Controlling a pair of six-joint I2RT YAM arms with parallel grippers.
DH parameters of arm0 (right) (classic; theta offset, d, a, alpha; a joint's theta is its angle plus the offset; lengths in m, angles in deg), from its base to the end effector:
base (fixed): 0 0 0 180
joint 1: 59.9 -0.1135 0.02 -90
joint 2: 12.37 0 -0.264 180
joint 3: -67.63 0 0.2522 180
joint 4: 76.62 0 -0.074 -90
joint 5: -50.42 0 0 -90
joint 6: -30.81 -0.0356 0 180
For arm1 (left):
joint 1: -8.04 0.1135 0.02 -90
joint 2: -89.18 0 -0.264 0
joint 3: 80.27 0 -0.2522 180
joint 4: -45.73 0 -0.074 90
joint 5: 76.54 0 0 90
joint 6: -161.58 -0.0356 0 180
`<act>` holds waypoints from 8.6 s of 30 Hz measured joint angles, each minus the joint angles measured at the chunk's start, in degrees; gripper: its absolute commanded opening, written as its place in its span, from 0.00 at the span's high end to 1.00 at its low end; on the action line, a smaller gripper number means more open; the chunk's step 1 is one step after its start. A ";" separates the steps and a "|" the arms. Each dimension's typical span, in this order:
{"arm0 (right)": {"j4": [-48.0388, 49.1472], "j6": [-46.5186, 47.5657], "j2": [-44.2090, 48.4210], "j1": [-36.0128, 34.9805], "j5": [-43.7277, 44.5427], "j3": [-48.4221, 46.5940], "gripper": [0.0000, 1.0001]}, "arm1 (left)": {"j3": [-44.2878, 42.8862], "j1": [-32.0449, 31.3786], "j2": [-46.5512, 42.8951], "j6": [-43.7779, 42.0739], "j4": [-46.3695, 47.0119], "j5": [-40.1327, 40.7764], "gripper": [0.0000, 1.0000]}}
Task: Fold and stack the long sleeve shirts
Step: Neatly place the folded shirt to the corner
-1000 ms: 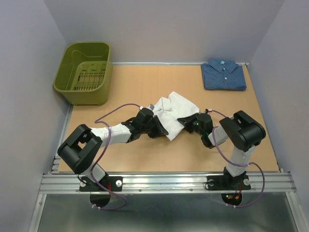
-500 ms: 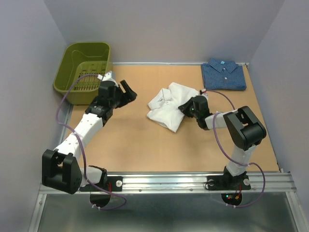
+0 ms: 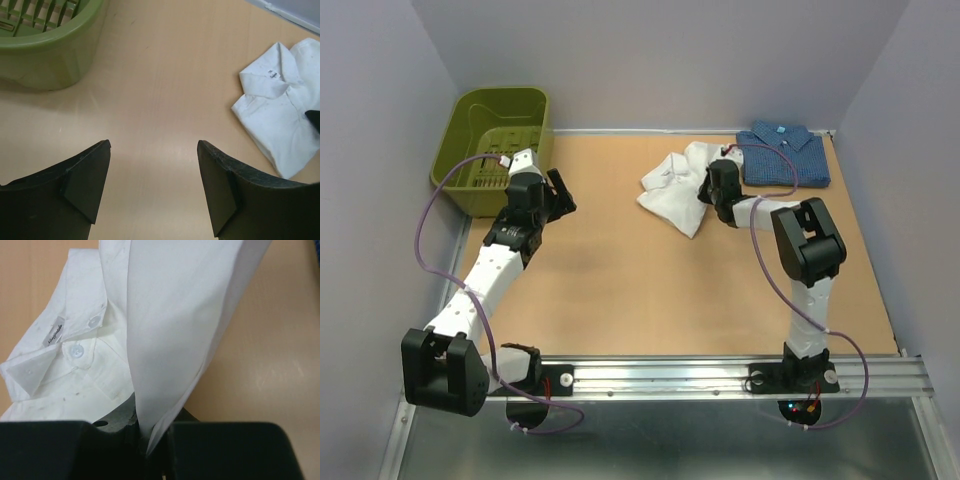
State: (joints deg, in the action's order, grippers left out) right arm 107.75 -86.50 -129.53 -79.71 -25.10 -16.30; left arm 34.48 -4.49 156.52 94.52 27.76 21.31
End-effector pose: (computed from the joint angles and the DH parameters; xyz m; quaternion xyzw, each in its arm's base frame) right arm 0.4231 0.1429 0.1578 0.1198 0.8481 0.1022 0.5059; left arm 0.2675 -0.0545 0.3104 -0.1132 0.8106 -0.1208 0.5617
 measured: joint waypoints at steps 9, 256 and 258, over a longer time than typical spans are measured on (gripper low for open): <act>-0.02 6.49 -8.52 5.33 2.71 -12.52 0.99 | 0.02 0.26 0.33 -1.01 0.02 1.70 0.20; -31.78 5.57 70.20 37.51 -6.78 -0.72 0.00 | -6.05 0.28 -29.38 -4.85 -12.24 1.81 0.03; -32.63 6.95 75.63 33.57 -3.76 -0.50 0.00 | -8.55 0.28 -32.87 -5.92 -14.80 4.81 0.01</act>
State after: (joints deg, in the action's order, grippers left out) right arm 75.12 -79.55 -53.91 -46.14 -28.86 -16.80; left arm 25.94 -4.21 123.64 88.59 12.96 26.12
